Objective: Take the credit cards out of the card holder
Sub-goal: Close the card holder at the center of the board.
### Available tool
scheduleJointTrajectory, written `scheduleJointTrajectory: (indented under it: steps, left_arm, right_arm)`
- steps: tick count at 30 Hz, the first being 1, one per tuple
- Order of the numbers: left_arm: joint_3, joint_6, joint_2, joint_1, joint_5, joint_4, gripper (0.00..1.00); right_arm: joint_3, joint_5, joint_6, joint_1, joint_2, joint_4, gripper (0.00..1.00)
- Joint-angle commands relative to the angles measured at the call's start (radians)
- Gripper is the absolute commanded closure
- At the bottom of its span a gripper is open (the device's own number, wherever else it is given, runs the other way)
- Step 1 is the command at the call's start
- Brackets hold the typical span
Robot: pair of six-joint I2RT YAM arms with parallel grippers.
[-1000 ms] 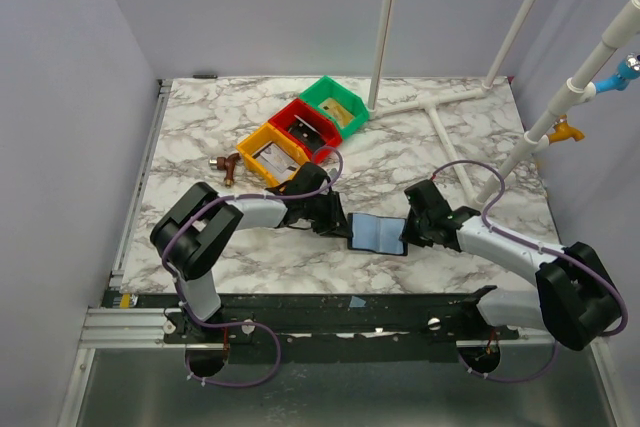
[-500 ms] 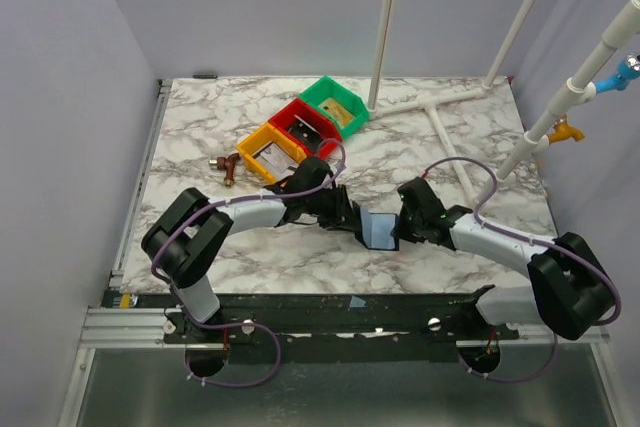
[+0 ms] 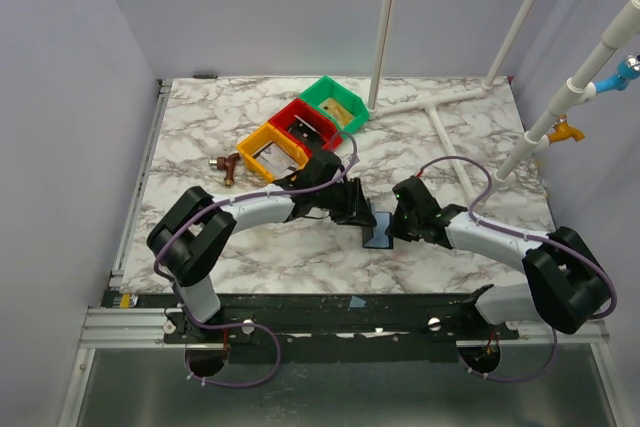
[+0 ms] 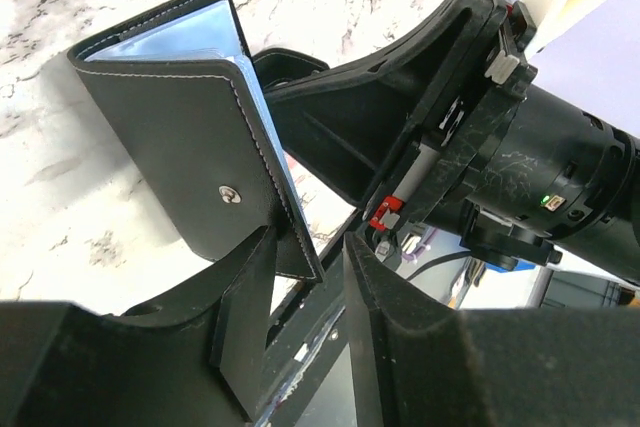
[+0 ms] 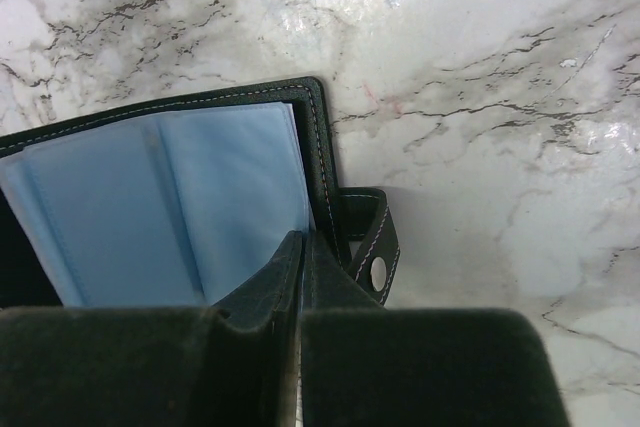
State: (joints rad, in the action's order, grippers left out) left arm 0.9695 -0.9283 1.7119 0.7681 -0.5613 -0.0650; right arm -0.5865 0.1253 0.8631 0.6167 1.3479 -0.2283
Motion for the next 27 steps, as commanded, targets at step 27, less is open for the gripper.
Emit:
scheduleJointTrajectory:
  steps: [27]
  left_arm:
    - [0.115,-0.035,0.193,0.022,0.020,0.020,0.90]
  right_arm:
    - [-0.062,0.058,0.019,0.017,-0.106,-0.183,0.98]
